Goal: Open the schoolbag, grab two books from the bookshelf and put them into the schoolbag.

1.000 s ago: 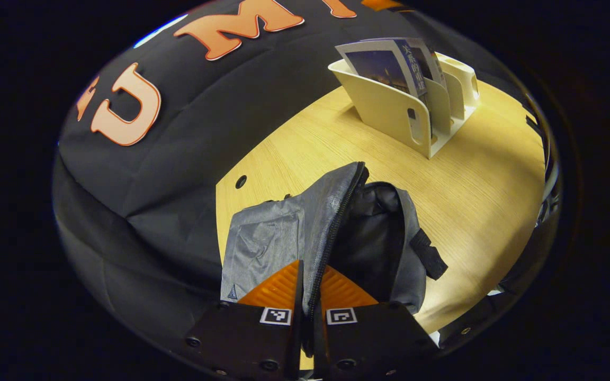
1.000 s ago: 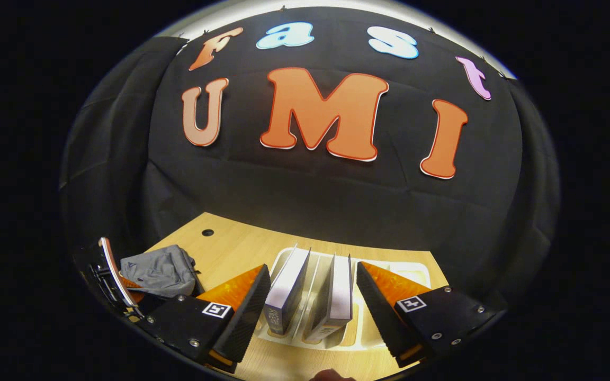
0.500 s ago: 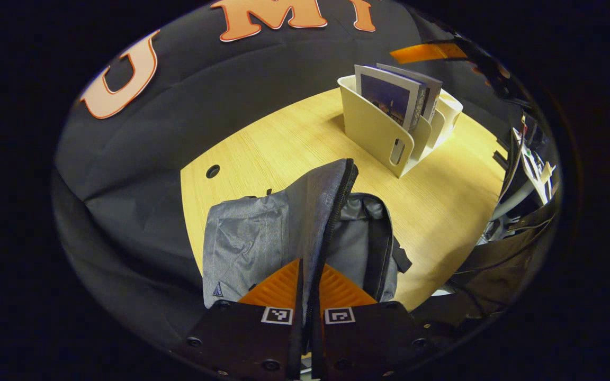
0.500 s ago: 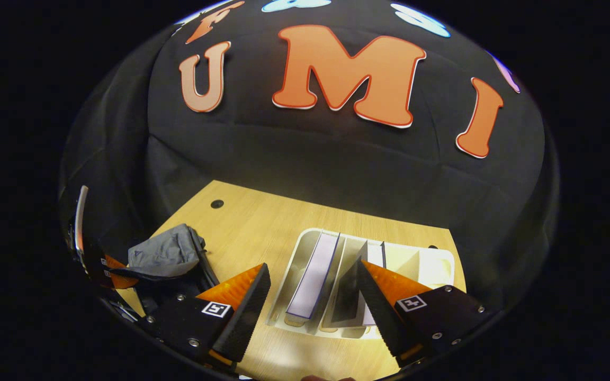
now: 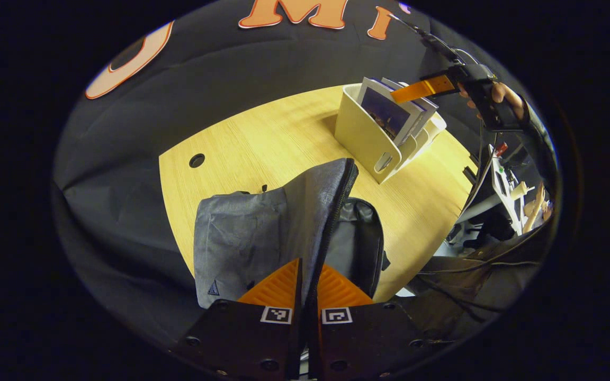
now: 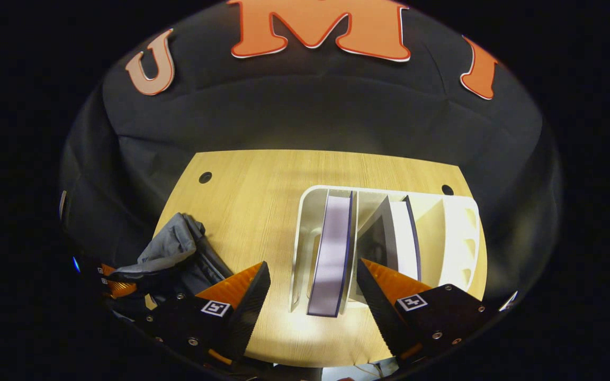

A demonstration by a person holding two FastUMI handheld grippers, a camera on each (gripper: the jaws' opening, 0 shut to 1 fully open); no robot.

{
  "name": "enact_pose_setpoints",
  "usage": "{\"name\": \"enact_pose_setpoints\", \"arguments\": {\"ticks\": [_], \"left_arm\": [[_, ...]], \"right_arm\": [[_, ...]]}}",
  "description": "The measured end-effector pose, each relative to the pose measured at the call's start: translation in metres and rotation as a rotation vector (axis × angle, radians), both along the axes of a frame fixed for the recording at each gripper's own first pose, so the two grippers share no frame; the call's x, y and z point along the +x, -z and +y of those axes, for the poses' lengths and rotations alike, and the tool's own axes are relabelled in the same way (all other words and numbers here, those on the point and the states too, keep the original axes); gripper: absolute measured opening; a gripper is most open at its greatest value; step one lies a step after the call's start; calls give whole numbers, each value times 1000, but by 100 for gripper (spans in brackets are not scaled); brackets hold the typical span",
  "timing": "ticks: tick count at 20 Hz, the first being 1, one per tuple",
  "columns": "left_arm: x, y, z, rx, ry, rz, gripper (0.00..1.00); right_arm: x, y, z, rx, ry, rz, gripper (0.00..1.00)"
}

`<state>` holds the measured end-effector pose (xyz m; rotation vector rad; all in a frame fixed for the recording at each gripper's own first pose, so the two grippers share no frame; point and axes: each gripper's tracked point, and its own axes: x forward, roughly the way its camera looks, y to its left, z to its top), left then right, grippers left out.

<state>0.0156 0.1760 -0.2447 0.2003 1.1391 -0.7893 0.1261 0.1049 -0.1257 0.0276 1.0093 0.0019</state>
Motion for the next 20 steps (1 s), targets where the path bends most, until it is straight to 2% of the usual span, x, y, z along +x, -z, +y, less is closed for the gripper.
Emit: {"name": "enact_pose_setpoints", "arguments": {"ticks": [6,7,8,9,11,12,20], "left_arm": [[9,2,-7,-14,20,51,6],[10,3,-7,-15,22,56,6],[11,4,-7,-12,18,56,6],[12,4,-7,-10,11,57,6],[13,6,-8,-13,-1,66,6],[12,8,-9,-10,-3,68,6],[11,4,-16,-11,-33,67,6]], "right_arm": [[14,39,-20,-60,98,155,86],[16,46,-20,-65,108,174,70],[17,50,-20,-64,115,199,64],[17,54,-20,-64,126,210,68],[13,53,-19,-34,163,248,44],[11,52,-18,-10,182,266,38],[-29,-31,-30,176,177,169,36]]}}
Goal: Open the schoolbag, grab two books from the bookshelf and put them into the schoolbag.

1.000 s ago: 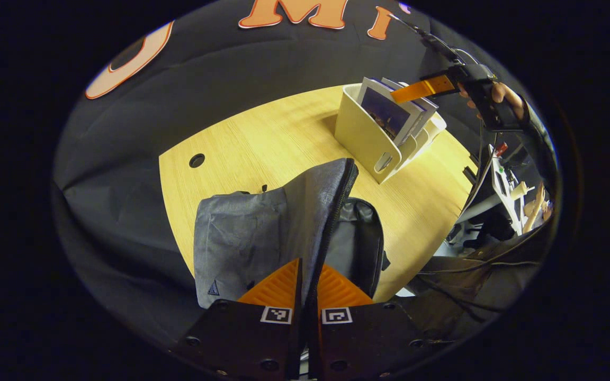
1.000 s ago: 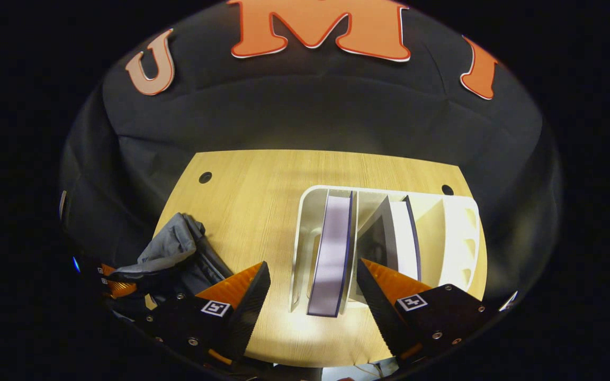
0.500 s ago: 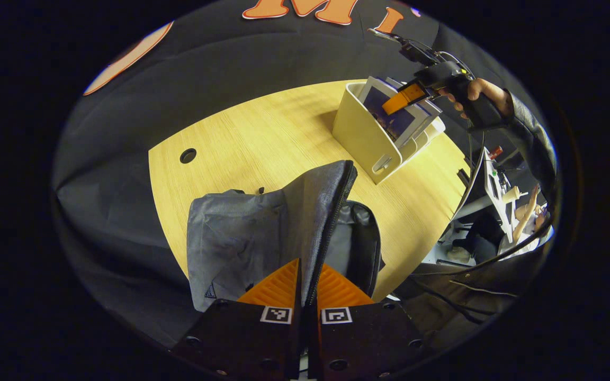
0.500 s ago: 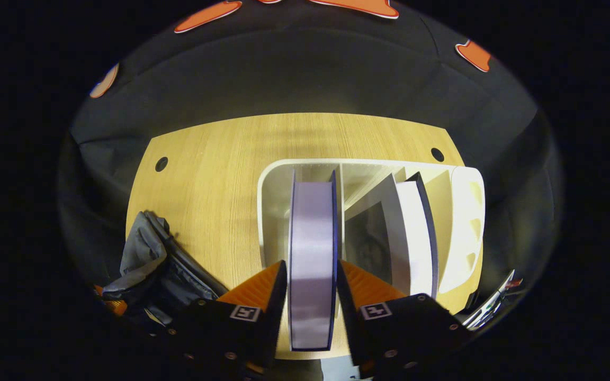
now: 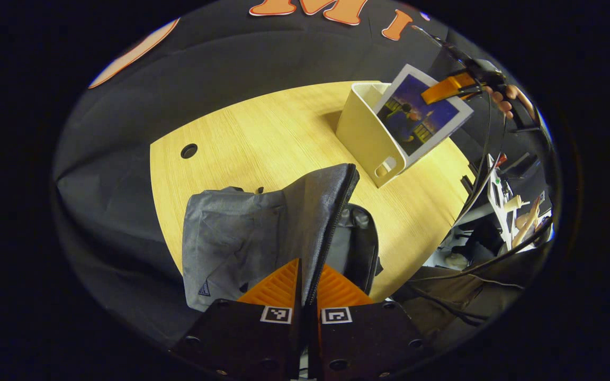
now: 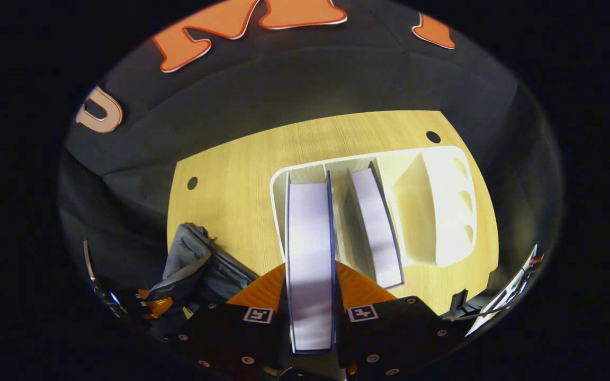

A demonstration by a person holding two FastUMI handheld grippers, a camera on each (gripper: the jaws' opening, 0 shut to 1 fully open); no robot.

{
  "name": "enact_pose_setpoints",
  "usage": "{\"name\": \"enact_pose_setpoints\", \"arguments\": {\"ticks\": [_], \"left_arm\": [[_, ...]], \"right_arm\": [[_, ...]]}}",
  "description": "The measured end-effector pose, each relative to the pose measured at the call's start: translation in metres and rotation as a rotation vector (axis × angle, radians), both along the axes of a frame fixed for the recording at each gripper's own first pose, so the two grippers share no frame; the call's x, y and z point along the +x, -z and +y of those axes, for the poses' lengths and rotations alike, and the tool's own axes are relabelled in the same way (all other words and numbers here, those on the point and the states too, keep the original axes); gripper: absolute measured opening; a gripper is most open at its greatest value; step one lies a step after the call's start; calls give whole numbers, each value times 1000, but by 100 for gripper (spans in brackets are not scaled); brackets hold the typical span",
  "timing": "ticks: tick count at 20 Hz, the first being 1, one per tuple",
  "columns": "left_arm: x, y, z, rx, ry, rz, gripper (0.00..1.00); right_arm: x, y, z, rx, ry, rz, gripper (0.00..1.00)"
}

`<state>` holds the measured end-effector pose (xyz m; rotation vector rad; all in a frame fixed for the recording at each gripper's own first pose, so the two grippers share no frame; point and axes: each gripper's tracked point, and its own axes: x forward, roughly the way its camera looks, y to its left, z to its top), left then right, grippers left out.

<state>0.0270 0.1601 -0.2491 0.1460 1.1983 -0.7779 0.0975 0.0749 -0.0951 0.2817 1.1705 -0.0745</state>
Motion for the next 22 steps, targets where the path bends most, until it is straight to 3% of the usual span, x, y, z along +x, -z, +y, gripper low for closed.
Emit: {"name": "enact_pose_setpoints", "arguments": {"ticks": [7,8,9,12,15,22], "left_arm": [[14,-7,-20,-63,-71,0,6],[13,-5,-24,-77,-72,2,6],[9,-5,-30,-93,-74,20,6],[5,0,-33,-111,-108,36,6],[5,-3,-28,-109,-115,29,6],[2,-8,-15,-124,-162,5,6]], "right_arm": [[-36,-49,-24,67,15,-135,35],[-40,-55,-22,83,18,-156,43],[-43,-61,-21,103,21,-176,35],[-58,-77,-7,183,15,-233,34],[-69,-71,9,204,-6,-244,34],[-85,-28,79,376,-33,-227,34]]}}
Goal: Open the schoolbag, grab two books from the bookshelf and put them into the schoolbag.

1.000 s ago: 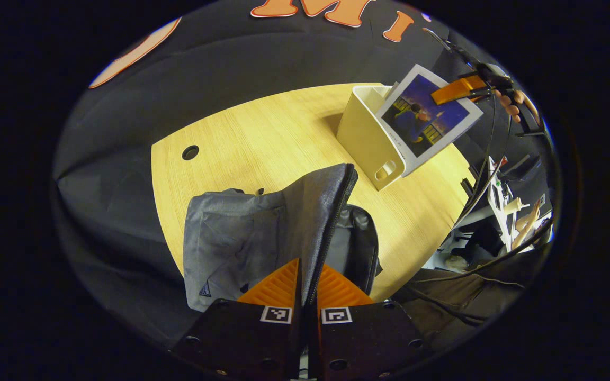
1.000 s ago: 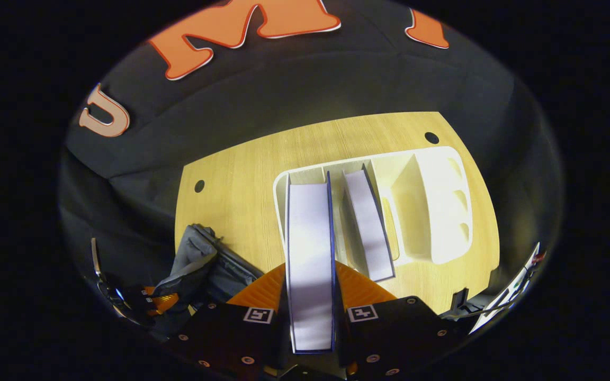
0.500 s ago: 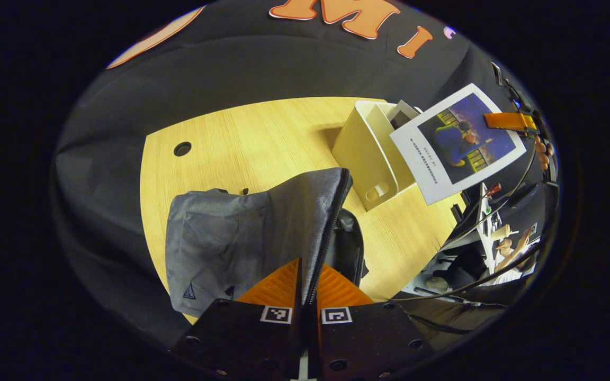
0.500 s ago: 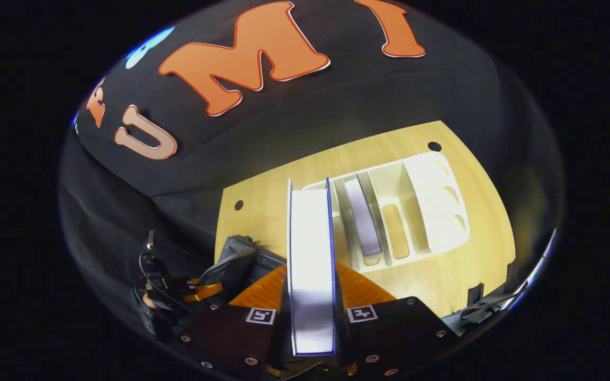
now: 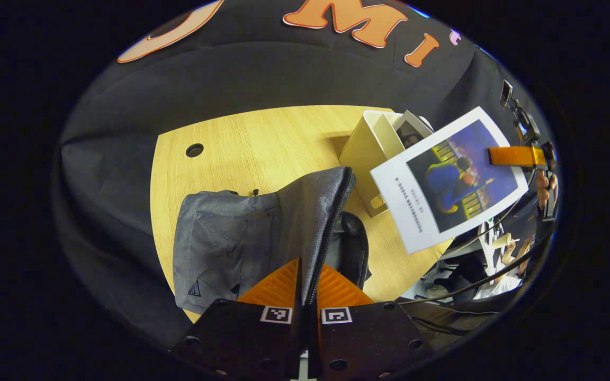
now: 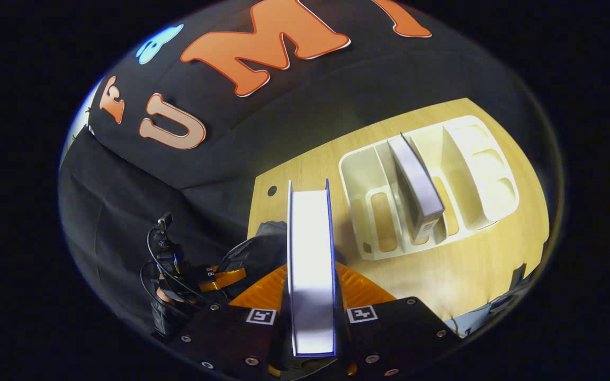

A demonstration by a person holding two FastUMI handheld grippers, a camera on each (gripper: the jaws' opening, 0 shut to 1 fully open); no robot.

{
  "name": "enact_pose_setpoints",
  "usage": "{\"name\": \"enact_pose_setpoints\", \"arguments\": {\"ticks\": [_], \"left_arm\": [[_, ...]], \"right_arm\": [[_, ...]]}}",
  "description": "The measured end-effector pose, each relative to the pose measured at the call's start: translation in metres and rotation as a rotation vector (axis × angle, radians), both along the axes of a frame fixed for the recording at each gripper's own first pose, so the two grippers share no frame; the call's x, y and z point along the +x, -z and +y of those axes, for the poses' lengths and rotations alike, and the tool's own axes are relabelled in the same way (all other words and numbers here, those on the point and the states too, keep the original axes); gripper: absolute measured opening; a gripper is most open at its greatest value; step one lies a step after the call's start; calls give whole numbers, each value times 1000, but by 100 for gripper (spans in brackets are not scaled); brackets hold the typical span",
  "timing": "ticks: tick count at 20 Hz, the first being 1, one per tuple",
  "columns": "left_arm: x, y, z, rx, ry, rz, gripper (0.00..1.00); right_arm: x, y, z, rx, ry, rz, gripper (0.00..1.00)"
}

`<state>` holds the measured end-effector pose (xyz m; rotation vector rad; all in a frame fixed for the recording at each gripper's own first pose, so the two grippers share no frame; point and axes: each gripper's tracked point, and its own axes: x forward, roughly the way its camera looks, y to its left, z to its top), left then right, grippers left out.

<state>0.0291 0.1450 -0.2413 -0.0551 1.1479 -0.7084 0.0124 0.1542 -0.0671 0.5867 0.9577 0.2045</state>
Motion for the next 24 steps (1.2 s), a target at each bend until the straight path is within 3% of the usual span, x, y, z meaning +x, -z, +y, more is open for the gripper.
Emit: {"name": "enact_pose_setpoints", "arguments": {"ticks": [9,18,24], "left_arm": [[-1,-7,11,-30,-31,-24,6],[-11,-11,7,-89,-50,-43,6],[-19,-9,-2,-100,-46,-54,6]], "right_arm": [[-4,72,84,214,66,-10,34],[28,141,158,475,245,-34,34],[35,166,198,483,229,-100,34]]}}
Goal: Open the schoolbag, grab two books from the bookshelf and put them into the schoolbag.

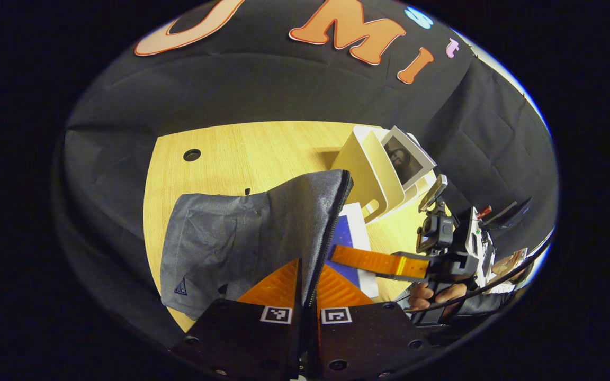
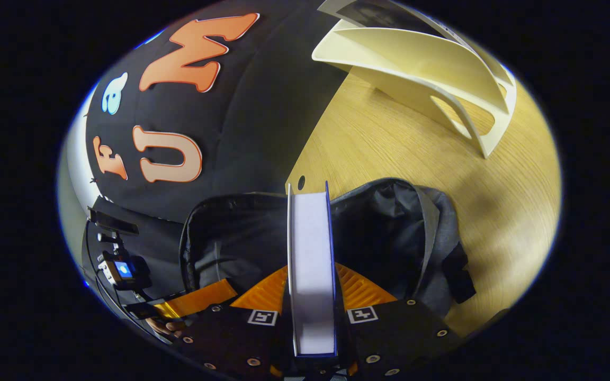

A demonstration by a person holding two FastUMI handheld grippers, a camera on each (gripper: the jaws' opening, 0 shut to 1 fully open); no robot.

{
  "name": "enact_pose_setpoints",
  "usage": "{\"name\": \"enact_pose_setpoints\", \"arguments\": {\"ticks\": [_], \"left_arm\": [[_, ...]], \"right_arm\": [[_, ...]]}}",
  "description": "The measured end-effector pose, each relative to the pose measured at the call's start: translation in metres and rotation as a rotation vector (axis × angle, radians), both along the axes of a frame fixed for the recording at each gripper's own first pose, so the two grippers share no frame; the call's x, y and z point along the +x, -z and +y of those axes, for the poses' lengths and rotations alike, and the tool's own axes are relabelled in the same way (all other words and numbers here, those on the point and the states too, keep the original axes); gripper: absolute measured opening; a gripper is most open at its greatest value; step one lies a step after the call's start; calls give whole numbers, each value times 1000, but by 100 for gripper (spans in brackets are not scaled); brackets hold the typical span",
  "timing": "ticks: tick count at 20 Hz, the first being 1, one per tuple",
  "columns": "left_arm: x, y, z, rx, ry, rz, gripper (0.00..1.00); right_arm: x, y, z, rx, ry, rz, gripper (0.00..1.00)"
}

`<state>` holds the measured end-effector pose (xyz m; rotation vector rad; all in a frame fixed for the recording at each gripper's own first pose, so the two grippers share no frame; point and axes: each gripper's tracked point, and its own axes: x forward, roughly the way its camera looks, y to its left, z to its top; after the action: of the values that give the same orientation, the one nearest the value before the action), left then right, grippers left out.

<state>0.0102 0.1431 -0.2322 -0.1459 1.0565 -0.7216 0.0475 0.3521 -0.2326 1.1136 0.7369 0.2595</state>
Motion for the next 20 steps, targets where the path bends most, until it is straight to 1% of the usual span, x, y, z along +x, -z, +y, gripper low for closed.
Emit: {"name": "enact_pose_setpoints", "arguments": {"ticks": [1,2,3,5,6,8,9,10,11,12,13,14,16,18,20], "left_arm": [[-1,0,-1,6,1,-3,6],[-2,0,-3,11,5,-4,6],[-4,-1,-5,10,6,-2,6],[-4,0,-6,14,2,-3,6],[-3,0,-6,10,-8,-1,6],[-4,2,-2,8,-26,9,6],[-4,3,-1,6,-33,14,6],[-4,4,0,6,-34,17,6],[-3,5,2,12,-39,13,6],[-3,8,2,18,-44,15,6],[-3,8,0,20,-50,17,6],[-5,9,-1,29,-51,19,6],[-7,14,-4,40,-53,28,6],[-8,18,-8,48,-56,37,6],[-8,20,-12,71,-60,34,6]], "right_arm": [[1,4,6,-2,-6,-1,24],[5,8,13,0,-12,-7,23],[9,9,17,8,-11,-10,34],[16,17,25,37,-19,15,34],[18,19,28,32,-24,26,36],[6,24,26,-58,-73,54,38],[3,32,24,-108,-108,79,60],[-6,37,20,-144,-145,111,33],[-13,40,18,-173,-176,145,85],[-20,41,13,-201,-194,161,63],[-25,40,3,-251,-213,170,89],[-27,36,-6,-298,-230,153,94],[-27,25,-25,-415,-259,126,96],[-31,15,-56,-507,-278,105,98],[-36,-2,-96,-621,-303,84,98]]}}
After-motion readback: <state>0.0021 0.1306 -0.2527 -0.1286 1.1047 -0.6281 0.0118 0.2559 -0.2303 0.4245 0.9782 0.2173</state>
